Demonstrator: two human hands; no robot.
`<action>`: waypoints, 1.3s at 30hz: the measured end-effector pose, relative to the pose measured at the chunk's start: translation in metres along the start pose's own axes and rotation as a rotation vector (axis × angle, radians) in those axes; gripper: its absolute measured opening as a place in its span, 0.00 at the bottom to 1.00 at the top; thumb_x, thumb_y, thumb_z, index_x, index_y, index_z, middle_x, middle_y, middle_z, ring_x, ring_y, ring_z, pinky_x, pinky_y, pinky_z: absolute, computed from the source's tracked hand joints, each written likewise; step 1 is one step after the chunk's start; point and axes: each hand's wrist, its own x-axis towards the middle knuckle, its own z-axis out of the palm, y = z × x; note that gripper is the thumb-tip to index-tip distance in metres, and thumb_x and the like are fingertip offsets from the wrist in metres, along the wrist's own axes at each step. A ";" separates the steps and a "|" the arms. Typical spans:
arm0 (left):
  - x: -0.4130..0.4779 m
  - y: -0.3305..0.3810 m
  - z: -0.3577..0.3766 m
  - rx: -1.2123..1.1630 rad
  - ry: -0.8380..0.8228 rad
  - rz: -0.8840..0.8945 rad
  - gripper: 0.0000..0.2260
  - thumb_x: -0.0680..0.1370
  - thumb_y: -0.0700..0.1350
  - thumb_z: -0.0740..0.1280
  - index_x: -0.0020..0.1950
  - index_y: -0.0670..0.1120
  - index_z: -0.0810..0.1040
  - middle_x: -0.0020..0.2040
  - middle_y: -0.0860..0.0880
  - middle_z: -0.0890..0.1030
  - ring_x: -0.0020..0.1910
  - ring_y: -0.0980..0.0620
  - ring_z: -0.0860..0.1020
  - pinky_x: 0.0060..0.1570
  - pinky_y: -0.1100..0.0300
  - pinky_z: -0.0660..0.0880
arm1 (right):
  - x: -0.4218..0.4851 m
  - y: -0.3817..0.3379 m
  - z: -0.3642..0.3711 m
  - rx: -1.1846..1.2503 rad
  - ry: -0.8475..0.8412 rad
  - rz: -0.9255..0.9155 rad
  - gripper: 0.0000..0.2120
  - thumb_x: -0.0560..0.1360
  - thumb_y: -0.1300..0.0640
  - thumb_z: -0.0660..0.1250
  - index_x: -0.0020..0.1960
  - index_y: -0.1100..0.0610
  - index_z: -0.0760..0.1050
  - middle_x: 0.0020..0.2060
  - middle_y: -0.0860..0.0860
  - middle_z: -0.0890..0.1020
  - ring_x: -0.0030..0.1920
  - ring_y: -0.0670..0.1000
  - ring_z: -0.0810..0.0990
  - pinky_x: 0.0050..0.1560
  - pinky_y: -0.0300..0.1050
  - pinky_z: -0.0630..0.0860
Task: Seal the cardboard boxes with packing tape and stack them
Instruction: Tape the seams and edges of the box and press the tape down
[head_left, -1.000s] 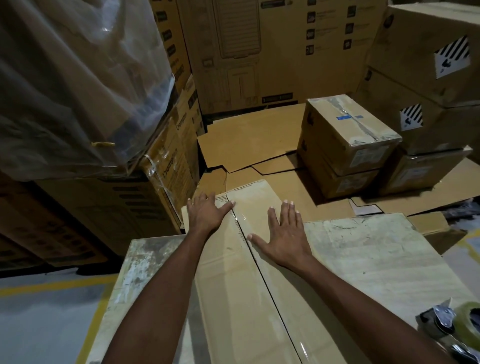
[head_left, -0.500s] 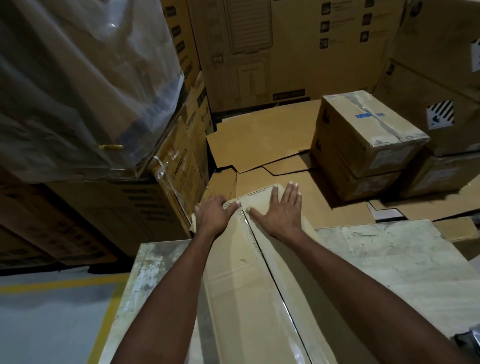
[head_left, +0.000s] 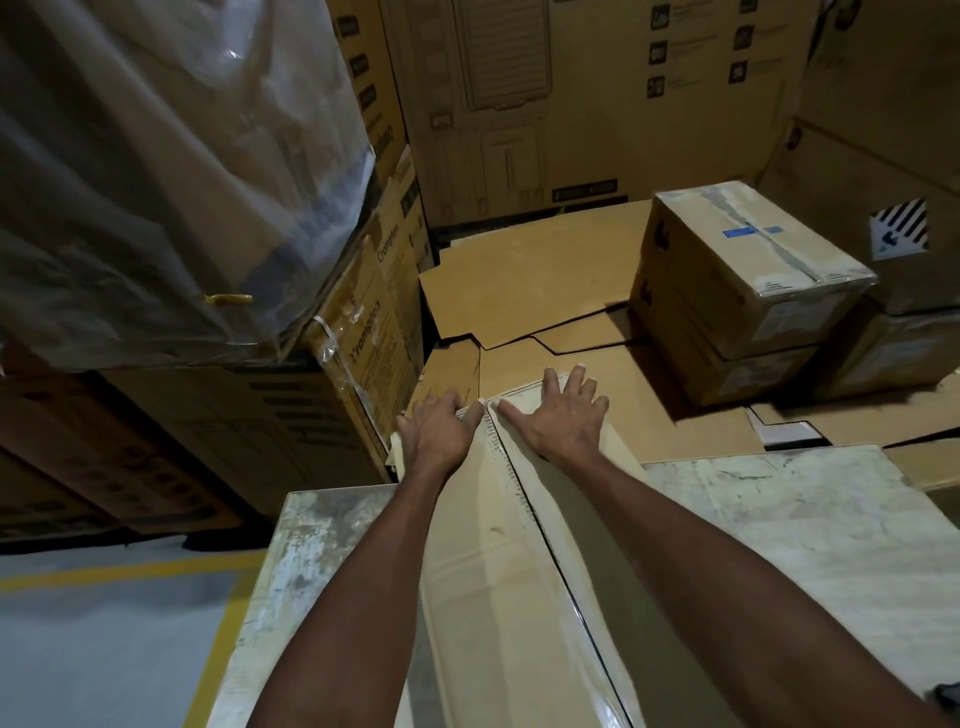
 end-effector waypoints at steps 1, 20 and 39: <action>-0.001 0.001 0.000 0.005 0.006 -0.007 0.22 0.81 0.68 0.52 0.52 0.52 0.75 0.57 0.48 0.79 0.61 0.45 0.73 0.65 0.39 0.61 | -0.001 0.000 -0.001 0.003 0.003 0.000 0.54 0.70 0.16 0.43 0.84 0.52 0.52 0.82 0.63 0.50 0.80 0.66 0.53 0.74 0.65 0.56; -0.084 0.006 -0.004 -0.006 -0.026 0.017 0.42 0.75 0.75 0.55 0.83 0.54 0.55 0.84 0.47 0.49 0.82 0.49 0.36 0.75 0.41 0.28 | -0.089 0.077 -0.014 -0.038 -0.090 -0.249 0.59 0.69 0.15 0.47 0.84 0.54 0.34 0.80 0.67 0.35 0.80 0.65 0.30 0.80 0.62 0.35; -0.271 0.040 -0.005 0.055 -0.069 -0.018 0.44 0.73 0.75 0.57 0.84 0.57 0.49 0.84 0.49 0.44 0.82 0.49 0.35 0.77 0.40 0.34 | -0.248 0.188 -0.045 0.057 -0.223 -0.459 0.61 0.69 0.18 0.58 0.83 0.51 0.33 0.80 0.63 0.33 0.79 0.63 0.28 0.80 0.66 0.36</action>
